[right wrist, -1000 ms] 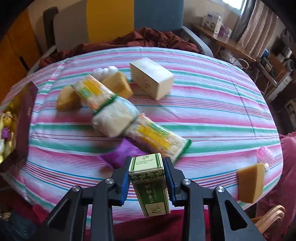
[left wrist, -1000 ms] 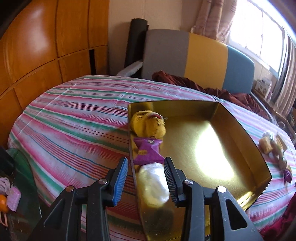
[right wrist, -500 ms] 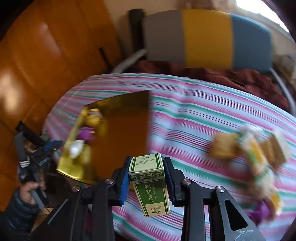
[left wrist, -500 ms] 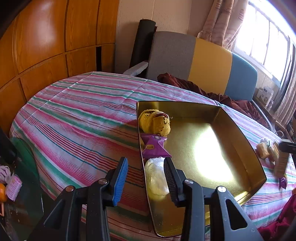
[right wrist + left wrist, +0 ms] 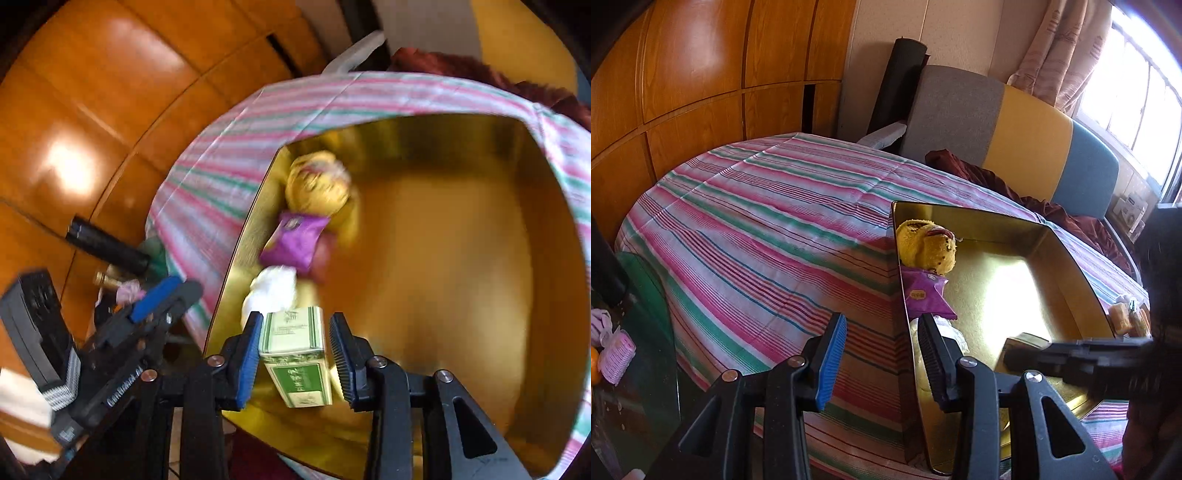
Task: Organize objects
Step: 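Place the green tea box in the tray beside the white ball with the right gripper, then move both tools back to the pile of items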
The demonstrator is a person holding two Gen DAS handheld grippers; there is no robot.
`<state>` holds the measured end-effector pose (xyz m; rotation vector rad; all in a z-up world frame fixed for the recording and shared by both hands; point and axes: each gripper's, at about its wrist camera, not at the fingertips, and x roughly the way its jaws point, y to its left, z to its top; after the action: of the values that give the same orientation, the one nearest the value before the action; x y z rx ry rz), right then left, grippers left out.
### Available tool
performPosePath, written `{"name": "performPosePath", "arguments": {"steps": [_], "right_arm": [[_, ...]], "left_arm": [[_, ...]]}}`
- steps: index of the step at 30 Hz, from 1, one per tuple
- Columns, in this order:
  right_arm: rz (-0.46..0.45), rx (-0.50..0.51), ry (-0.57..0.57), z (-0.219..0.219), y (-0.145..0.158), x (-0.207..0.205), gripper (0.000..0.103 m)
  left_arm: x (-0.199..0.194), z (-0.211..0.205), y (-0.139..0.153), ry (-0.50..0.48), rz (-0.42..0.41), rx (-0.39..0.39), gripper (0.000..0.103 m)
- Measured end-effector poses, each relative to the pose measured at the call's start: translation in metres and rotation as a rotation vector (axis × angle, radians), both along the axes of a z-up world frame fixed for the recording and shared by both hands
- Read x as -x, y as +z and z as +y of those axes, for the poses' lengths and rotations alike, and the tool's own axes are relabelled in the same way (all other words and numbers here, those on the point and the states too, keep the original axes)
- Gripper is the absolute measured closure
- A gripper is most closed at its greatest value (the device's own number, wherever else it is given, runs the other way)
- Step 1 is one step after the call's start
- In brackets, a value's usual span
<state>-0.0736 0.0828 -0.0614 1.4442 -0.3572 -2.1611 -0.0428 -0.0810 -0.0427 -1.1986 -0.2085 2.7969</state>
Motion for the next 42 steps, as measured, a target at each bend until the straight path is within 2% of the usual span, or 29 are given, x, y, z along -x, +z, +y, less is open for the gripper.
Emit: {"name": "performPosePath", "arguments": {"steps": [2, 4, 6, 7, 12, 17, 21, 26, 34, 39, 42], "right_arm": [[-0.002, 0.002, 0.008, 0.001, -0.002, -0.006, 0.064], [0.006, 0.010, 0.015, 0.001, -0.001, -0.009, 0.056], [0.025, 0.017, 0.008, 0.005, 0.004, -0.014, 0.038], [0.042, 0.013, 0.000, 0.008, 0.007, -0.017, 0.036], [0.108, -0.058, -0.031, 0.022, 0.021, -0.033, 0.034], [0.178, -0.163, -0.061, 0.035, 0.029, -0.048, 0.024], [0.213, -0.201, -0.103, 0.053, 0.033, -0.056, 0.018], [0.234, -0.223, -0.161, 0.079, 0.036, -0.062, 0.015], [0.227, -0.287, -0.307, 0.157, 0.039, -0.075, 0.014], [0.202, -0.365, -0.447, 0.233, 0.040, -0.081, 0.014], [0.192, -0.377, -0.556, 0.285, 0.047, -0.087, 0.014]], "left_arm": [[0.000, 0.001, 0.000, -0.002, -0.002, 0.000, 0.063], [0.000, 0.003, 0.000, -0.009, -0.001, 0.003, 0.063], [-0.002, 0.006, 0.003, -0.019, 0.008, 0.010, 0.063], [-0.002, 0.008, 0.005, -0.025, 0.013, 0.014, 0.063], [-0.008, 0.022, 0.012, -0.064, 0.033, 0.033, 0.063], [-0.013, 0.037, 0.015, -0.107, 0.035, 0.044, 0.063], [-0.018, 0.051, 0.017, -0.145, 0.036, 0.056, 0.063], [-0.021, 0.070, 0.020, -0.199, 0.036, 0.070, 0.063], [-0.027, 0.110, 0.022, -0.308, 0.039, 0.086, 0.063], [-0.032, 0.140, 0.021, -0.398, 0.032, 0.096, 0.063], [-0.035, 0.160, 0.020, -0.448, 0.025, 0.102, 0.063]]}}
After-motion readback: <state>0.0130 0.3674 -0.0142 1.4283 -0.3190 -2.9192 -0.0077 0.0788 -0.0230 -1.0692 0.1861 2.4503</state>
